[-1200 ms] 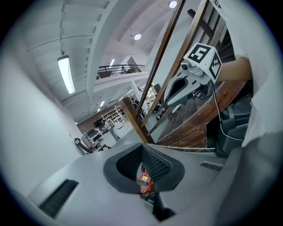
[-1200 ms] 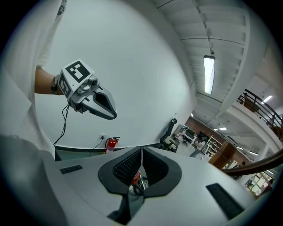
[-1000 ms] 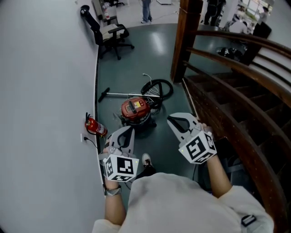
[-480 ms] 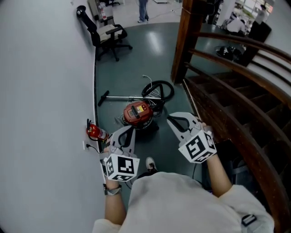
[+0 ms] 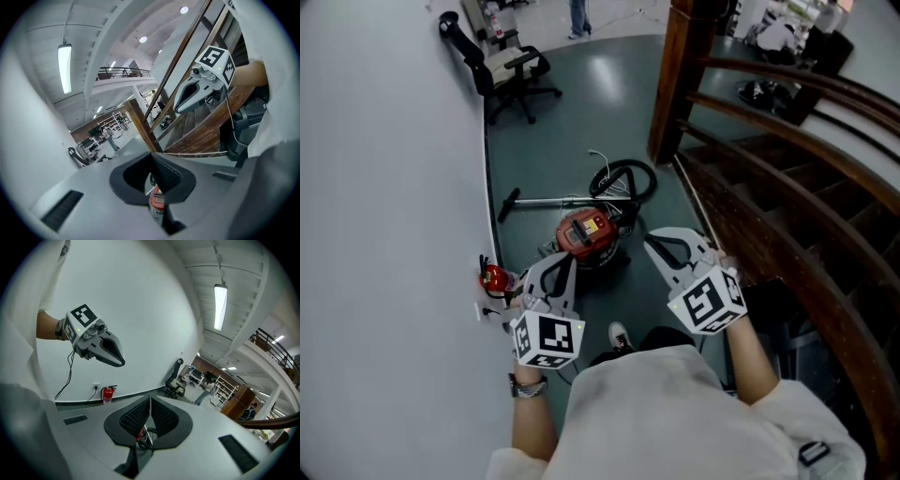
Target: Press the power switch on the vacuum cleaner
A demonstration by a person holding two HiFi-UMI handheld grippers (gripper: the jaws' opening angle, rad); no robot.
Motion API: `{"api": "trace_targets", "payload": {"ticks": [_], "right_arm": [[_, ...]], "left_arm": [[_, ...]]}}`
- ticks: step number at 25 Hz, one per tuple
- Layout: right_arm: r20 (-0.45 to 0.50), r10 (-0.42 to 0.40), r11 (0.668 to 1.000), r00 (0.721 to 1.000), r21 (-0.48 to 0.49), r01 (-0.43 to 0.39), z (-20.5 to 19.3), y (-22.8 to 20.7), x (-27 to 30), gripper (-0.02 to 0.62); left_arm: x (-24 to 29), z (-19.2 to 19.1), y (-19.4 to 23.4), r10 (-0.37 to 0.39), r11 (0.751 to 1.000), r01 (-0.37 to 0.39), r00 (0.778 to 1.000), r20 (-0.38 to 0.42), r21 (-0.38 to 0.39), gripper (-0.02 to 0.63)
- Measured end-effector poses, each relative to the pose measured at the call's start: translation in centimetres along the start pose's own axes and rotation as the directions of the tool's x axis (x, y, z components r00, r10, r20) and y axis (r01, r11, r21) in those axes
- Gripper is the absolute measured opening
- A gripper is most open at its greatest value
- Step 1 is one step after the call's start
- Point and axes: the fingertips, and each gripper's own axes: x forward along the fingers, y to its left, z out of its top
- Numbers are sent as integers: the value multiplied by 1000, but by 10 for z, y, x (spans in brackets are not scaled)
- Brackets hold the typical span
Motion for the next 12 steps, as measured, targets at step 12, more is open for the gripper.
{"api": "trace_targets", "payload": {"ticks": [12], "right_arm": [[-50, 9, 1000, 999, 27, -8, -15, -8, 30, 31]], "left_arm": [[32, -24, 9, -61, 998, 61, 998, -30, -26, -2]]}}
